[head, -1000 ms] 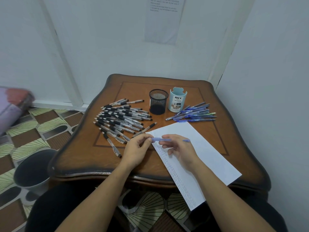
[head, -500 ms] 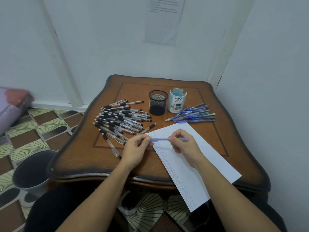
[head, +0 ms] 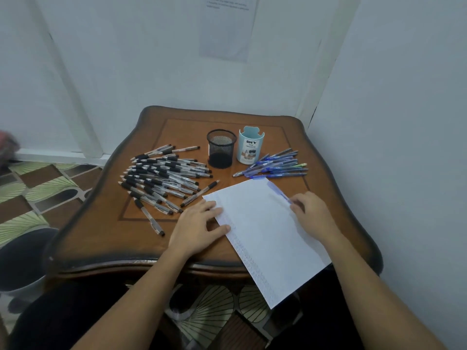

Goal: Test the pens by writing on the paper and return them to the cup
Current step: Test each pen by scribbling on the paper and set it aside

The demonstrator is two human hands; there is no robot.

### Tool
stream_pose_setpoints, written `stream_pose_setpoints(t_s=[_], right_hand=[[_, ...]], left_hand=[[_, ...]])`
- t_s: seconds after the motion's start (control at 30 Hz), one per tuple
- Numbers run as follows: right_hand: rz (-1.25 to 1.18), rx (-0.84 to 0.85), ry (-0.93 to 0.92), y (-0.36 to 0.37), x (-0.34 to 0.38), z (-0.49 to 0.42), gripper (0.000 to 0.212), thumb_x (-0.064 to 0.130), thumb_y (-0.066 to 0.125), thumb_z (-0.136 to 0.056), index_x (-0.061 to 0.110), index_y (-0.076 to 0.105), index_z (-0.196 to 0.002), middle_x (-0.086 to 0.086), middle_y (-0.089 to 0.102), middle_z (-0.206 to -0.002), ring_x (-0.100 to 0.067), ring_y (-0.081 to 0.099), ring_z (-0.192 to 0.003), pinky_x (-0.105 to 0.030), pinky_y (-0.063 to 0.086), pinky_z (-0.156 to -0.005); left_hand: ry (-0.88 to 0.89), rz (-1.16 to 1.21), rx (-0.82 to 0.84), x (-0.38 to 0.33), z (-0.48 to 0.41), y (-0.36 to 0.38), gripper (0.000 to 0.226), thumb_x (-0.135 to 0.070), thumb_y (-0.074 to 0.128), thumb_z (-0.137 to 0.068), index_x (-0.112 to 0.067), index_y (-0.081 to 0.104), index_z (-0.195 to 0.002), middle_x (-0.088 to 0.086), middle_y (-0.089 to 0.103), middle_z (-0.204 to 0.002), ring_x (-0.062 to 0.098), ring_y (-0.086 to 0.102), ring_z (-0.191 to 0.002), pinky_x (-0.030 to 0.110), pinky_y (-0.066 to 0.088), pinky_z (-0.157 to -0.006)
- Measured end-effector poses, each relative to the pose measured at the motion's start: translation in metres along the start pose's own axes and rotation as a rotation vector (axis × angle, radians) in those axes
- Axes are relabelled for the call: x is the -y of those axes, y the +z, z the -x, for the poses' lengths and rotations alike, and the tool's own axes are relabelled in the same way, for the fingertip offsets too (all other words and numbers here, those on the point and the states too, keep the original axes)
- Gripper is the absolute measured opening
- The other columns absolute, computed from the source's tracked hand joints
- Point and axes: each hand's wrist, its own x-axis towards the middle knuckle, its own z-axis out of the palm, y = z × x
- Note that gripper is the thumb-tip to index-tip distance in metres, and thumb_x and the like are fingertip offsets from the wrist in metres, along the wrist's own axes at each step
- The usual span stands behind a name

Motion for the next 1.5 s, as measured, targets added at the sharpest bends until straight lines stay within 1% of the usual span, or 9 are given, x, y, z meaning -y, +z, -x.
stream_pose_setpoints(t_s=[0.13,0.33,0.53,0.7,0.83,1.0,1.1,1.33,1.5], right_hand=[[0.039,-0.078,0.158,-0.022,-0.054,0.017,0.021,0.005,0.057,-0.096,0.005,0.069,-0.113,-0.013,0.063,-0.103,-0.033,0.059,-0.095,-0.030,0.040,-0.076],[0.059,-0.074,0.287,-0.031,-0.093,0.047,0.025,0.004,0.056,-0.095,0.005,0.070,-0.116,-0.018,0.065,-0.112,-0.033,0.058,-0.103,-0.027,0.036,-0.079],[0.100,-0.068,0.257,-0.029,-0.095,0.056,0.021,0.010,0.060,-0.094,0.008,0.074,-0.109,-0.008,0.050,-0.085,-0.021,0.047,-0.079,-0.029,0.029,-0.064],[0.127,-0.122,0.274,-0.032,-0.089,0.037,0.033,0.022,0.063,-0.093,0.009,0.068,-0.122,-0.016,0.061,-0.115,-0.031,0.058,-0.104,-0.035,0.045,-0.089],[0.188,-0.177,0.120,-0.026,-0.062,-0.002,0.028,0.020,0.058,-0.097,0.010,0.068,-0.121,-0.014,0.061,-0.120,-0.031,0.055,-0.110,-0.042,0.044,-0.097],[0.295,0.028,-0.081,-0.006,-0.022,-0.061,0.034,0.016,0.048,-0.102,0.020,0.060,-0.134,-0.007,0.055,-0.138,-0.028,0.052,-0.121,-0.041,0.044,-0.105],[0.296,0.098,-0.036,0.010,-0.012,-0.091,0.044,0.017,0.043,-0.104,0.025,0.044,-0.148,-0.009,0.042,-0.149,-0.031,0.042,-0.132,-0.044,0.038,-0.110],[0.318,-0.053,-0.048,0.030,-0.018,-0.107,0.022,0.023,0.049,-0.102,0.018,0.059,-0.121,-0.011,0.054,-0.127,-0.028,0.049,-0.116,-0.037,0.044,-0.094],[0.349,-0.056,-0.127,0.029,-0.022,-0.110,0.023,0.026,0.050,-0.102,0.021,0.059,-0.122,-0.006,0.061,-0.126,-0.026,0.053,-0.117,-0.041,0.046,-0.096]], left_hand=[[0.000,-0.039,-0.009,0.003,-0.001,0.004,0.076,-0.076,0.040,-0.076,-0.034,0.050,-0.140,-0.012,0.038,-0.152,0.011,0.029,-0.141,0.039,0.023,-0.115],[-0.014,-0.034,-0.002,0.002,-0.002,0.004,0.087,-0.083,0.035,-0.069,-0.034,0.050,-0.139,-0.011,0.038,-0.152,0.013,0.033,-0.139,0.041,0.024,-0.116],[-0.015,-0.021,-0.024,0.003,-0.001,0.005,0.075,-0.076,0.047,-0.076,-0.034,0.051,-0.138,-0.010,0.038,-0.152,0.014,0.033,-0.139,0.041,0.024,-0.116],[-0.038,-0.024,0.012,0.001,0.000,0.002,0.079,-0.078,0.043,-0.073,-0.036,0.048,-0.140,-0.010,0.034,-0.155,0.015,0.030,-0.142,0.043,0.022,-0.118],[-0.056,-0.030,0.019,-0.001,0.000,0.001,0.084,-0.078,0.040,-0.071,-0.035,0.044,-0.143,-0.011,0.032,-0.155,0.013,0.028,-0.142,0.040,0.020,-0.118],[-0.042,-0.053,0.036,0.001,-0.002,0.001,0.087,-0.082,0.036,-0.072,-0.035,0.043,-0.144,-0.011,0.031,-0.156,0.012,0.026,-0.143,0.038,0.018,-0.118],[-0.038,-0.063,0.025,0.002,-0.003,0.002,0.090,-0.083,0.031,-0.070,-0.035,0.043,-0.144,-0.011,0.031,-0.155,0.011,0.026,-0.143,0.037,0.018,-0.117],[-0.021,-0.099,0.060,0.007,-0.005,0.005,0.080,-0.079,0.036,-0.079,-0.036,0.036,-0.147,-0.011,0.026,-0.158,0.010,0.021,-0.144,0.037,0.014,-0.118],[-0.031,-0.094,0.063,0.006,-0.005,0.005,0.078,-0.078,0.039,-0.081,-0.036,0.036,-0.147,-0.012,0.024,-0.158,0.010,0.020,-0.145,0.036,0.011,-0.118]])
